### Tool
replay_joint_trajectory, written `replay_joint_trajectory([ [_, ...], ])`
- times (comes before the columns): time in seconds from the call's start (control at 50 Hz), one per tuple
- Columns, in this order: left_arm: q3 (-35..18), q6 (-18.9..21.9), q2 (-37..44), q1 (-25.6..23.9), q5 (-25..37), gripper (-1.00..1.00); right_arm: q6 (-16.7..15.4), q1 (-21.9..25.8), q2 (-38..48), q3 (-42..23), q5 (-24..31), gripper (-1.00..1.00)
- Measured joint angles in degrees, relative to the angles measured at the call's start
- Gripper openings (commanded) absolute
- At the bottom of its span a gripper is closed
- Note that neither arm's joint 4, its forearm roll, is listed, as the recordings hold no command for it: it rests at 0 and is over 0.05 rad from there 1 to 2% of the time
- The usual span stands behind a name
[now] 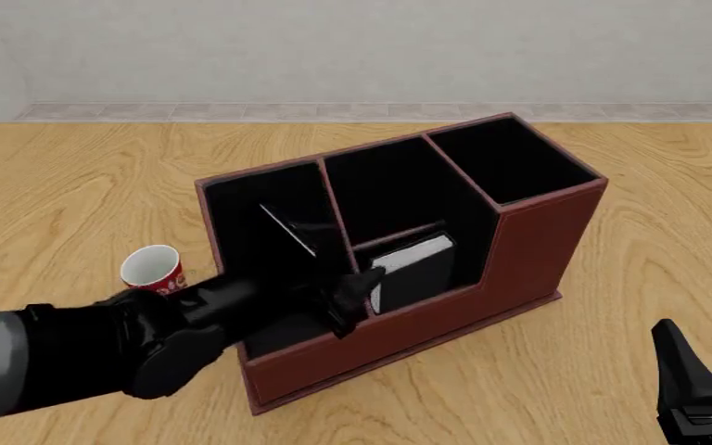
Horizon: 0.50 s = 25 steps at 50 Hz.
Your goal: Pick up the book and place it in the back compartment of the caddy.
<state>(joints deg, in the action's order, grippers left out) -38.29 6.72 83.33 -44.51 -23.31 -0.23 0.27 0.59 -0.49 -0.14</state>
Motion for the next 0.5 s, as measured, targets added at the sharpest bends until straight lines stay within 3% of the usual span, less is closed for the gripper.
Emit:
replay_joint_trajectory([
  [0.5,14.99,-0.92,-18.71,9.24,0.25,1.00,0.01,0.00,0.00,0.00,0.00,1.00],
])
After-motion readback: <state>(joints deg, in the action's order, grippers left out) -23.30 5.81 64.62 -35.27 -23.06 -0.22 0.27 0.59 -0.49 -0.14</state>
